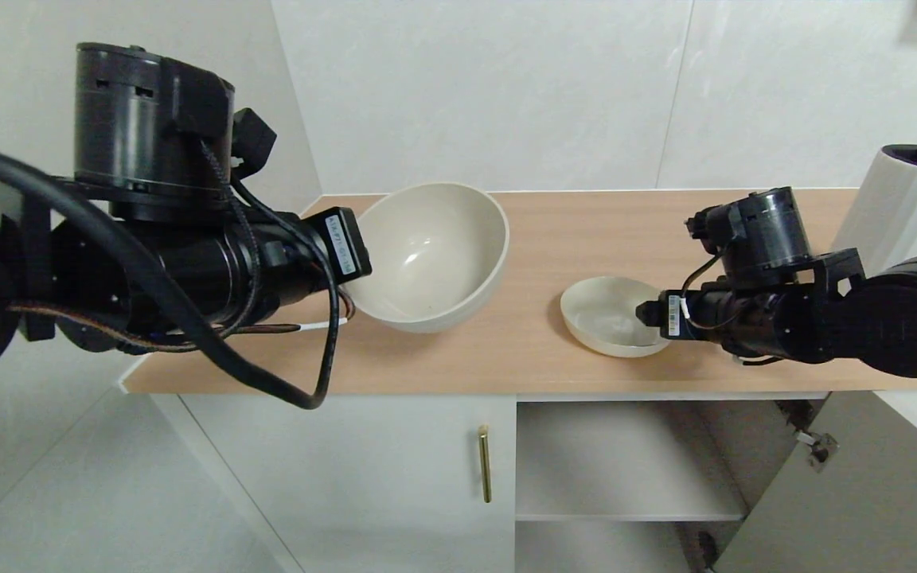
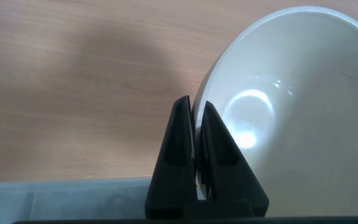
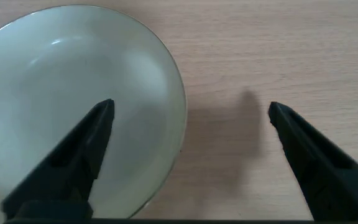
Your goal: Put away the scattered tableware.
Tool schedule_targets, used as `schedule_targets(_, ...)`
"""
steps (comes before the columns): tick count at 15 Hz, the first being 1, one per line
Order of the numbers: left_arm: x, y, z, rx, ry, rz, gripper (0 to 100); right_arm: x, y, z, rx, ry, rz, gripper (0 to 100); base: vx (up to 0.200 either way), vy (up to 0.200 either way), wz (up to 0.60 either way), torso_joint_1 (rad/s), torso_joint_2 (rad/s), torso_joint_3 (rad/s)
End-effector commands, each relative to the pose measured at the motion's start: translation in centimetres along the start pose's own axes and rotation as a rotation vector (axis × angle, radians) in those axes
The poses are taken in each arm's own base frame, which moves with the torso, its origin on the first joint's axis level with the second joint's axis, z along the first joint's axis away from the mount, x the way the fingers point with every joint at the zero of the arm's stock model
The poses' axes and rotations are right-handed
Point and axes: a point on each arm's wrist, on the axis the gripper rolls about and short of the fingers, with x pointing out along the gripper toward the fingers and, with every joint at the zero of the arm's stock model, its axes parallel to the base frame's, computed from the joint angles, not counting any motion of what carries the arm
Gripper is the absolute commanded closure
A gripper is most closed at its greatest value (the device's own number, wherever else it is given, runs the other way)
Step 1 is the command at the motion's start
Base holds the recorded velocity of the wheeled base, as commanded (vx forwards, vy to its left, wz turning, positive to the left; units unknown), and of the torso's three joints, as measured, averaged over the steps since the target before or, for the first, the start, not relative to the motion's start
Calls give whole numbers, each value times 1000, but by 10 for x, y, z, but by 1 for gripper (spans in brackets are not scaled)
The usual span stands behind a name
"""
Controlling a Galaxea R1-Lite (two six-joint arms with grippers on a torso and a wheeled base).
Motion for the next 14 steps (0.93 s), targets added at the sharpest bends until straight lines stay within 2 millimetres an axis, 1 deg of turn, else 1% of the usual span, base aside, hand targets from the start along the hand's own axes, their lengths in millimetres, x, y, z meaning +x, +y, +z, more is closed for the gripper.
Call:
schedule_targets(1,-2,0,1,-2,-6,-3,100,1,1,-1,-1,4,2,100,0,0,0,0,0,0)
schedule_targets(4,-10,0,1,0,9,-45,100,-1,1,1,4,-2,8,100,0,0,0,0,0,0)
schedule_targets(7,-22,4,-1,22,35,-101,100,-16,-4,11,42,-32,45,100,0,0,0,0,0,0)
schedule_targets(8,-22,4,-2,25,36,-104,100,-18,-4,12,44,-36,48,100,0,0,0,0,0,0)
schedule_targets(9,-27,8,-7,42,49,-114,100,-41,-13,23,68,-81,78,100,0,0,0,0,0,0)
schedule_targets(10,-28,11,-11,44,51,-113,100,-57,-20,29,77,-92,99,100,0,0,0,0,0,0)
schedule_targets(11,-29,14,-15,52,47,-117,100,-72,-26,31,73,-76,131,100,0,0,0,0,0,0)
schedule_targets(12,-31,19,-24,65,51,-116,100,-89,-33,31,63,-42,195,100,0,0,0,0,0,0)
schedule_targets(13,-33,19,-28,76,43,-130,100,-97,-36,30,58,-22,235,100,0,0,0,0,0,0)
schedule_targets(14,-38,17,-33,96,18,-167,100,-114,-43,27,46,22,292,100,0,0,0,0,0,0)
